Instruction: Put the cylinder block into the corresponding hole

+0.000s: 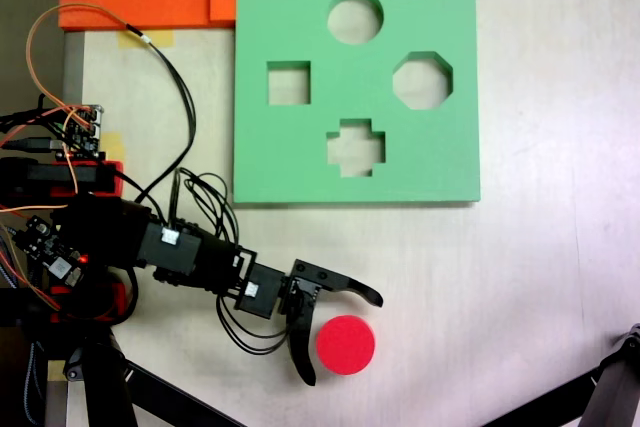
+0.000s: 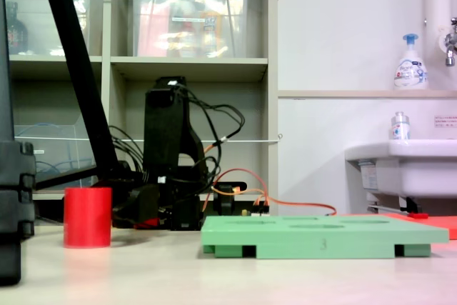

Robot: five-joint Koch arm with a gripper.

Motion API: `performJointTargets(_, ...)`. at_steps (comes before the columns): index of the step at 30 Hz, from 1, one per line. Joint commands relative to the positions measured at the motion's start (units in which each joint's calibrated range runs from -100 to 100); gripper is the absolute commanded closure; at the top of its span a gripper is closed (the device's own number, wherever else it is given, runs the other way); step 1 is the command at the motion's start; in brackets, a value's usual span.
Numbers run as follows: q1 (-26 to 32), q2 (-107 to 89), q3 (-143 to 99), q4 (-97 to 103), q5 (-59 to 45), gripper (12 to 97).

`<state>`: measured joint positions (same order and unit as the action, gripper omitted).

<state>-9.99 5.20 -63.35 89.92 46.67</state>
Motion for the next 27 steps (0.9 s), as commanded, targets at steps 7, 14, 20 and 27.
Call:
performJointTargets(7,-0.49,2.34,4.63,7.68,-0.29,21.9)
performJointTargets(14,-0.73,4.30,8.12,7.19,-0.20,22.5)
performJointTargets(20,-0.73,4.44,9.11,6.52,-0.15,30.9)
performJointTargets(27,-0.49,4.44,11.01,5.08,-0.15,43.3)
